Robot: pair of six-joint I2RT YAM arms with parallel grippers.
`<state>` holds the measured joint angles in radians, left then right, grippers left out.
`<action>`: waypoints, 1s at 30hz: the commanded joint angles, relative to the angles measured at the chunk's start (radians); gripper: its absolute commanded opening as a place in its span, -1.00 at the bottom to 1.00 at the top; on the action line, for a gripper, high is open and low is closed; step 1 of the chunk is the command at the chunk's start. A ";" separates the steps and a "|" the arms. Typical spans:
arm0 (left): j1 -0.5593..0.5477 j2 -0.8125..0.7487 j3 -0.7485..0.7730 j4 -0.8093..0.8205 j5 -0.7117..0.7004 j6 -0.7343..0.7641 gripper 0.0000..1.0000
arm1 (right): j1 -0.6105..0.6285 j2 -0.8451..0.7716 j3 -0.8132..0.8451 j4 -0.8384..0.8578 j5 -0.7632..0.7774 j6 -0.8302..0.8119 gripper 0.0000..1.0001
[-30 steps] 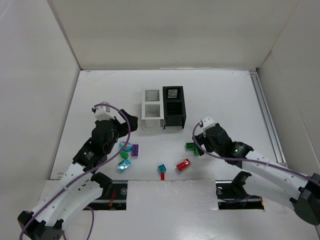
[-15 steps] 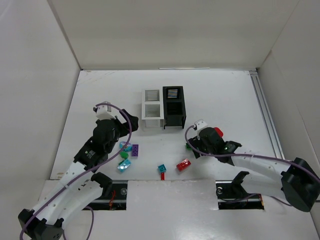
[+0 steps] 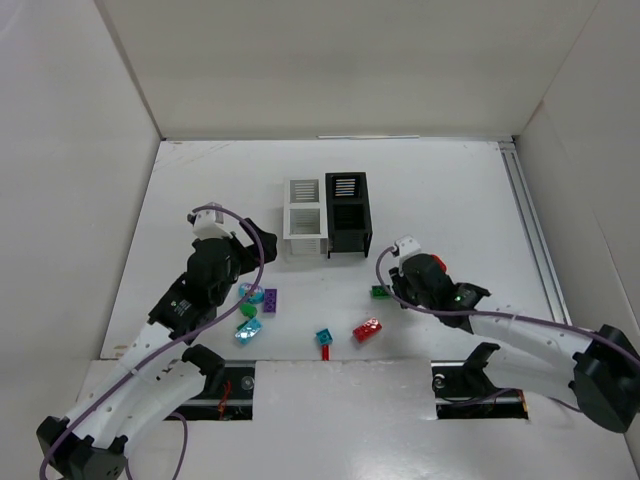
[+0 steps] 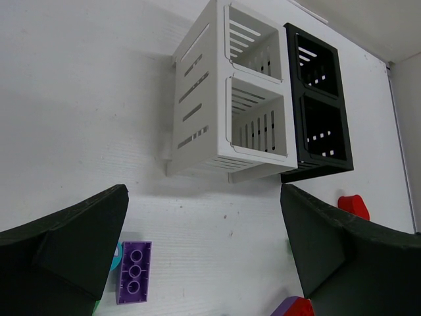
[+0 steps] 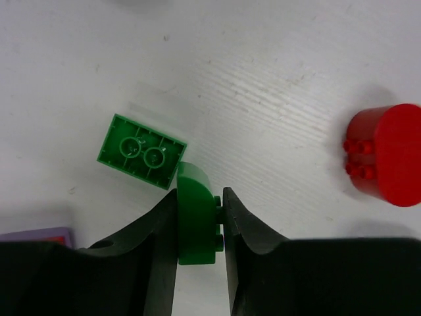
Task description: Sort the legos into containers by color
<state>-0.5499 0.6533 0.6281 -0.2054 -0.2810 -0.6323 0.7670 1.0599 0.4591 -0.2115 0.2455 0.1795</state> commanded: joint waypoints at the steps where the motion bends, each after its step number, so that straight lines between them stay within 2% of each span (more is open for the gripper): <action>1: -0.005 -0.006 -0.010 0.038 -0.001 0.014 1.00 | 0.006 -0.090 0.094 0.000 0.063 -0.043 -0.85; 4: -0.005 -0.006 -0.010 0.047 0.009 0.014 1.00 | 0.006 -0.112 0.183 0.000 0.081 -0.115 -0.85; 7: -0.005 -0.006 -0.010 0.047 0.009 0.014 1.00 | 0.006 -0.086 0.257 0.088 0.036 -0.213 -0.82; 9: -0.005 -0.006 -0.019 0.057 0.020 0.014 1.00 | 0.006 -0.014 0.355 0.115 -0.042 -0.305 -0.82; 14: -0.005 -0.006 -0.019 0.057 0.029 -0.006 1.00 | 0.006 0.167 0.561 0.147 -0.094 -0.432 -0.82; 19: -0.005 0.014 -0.028 0.066 0.049 -0.006 1.00 | 0.006 0.356 0.684 0.166 -0.146 -0.480 -0.79; 23: -0.005 0.034 -0.019 0.057 0.049 -0.006 1.00 | 0.006 0.443 0.730 0.166 -0.132 -0.480 -0.61; 26: -0.005 0.034 -0.010 0.048 0.049 -0.006 1.00 | 0.006 0.468 0.740 0.166 -0.123 -0.480 -0.39; 30: -0.005 0.034 -0.010 0.047 0.049 -0.006 1.00 | 0.006 0.440 0.727 0.166 -0.123 -0.480 0.05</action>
<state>-0.5499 0.6926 0.6098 -0.1837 -0.2359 -0.6346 0.7670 1.5475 1.1461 -0.0978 0.1303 -0.2882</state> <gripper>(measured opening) 0.997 0.497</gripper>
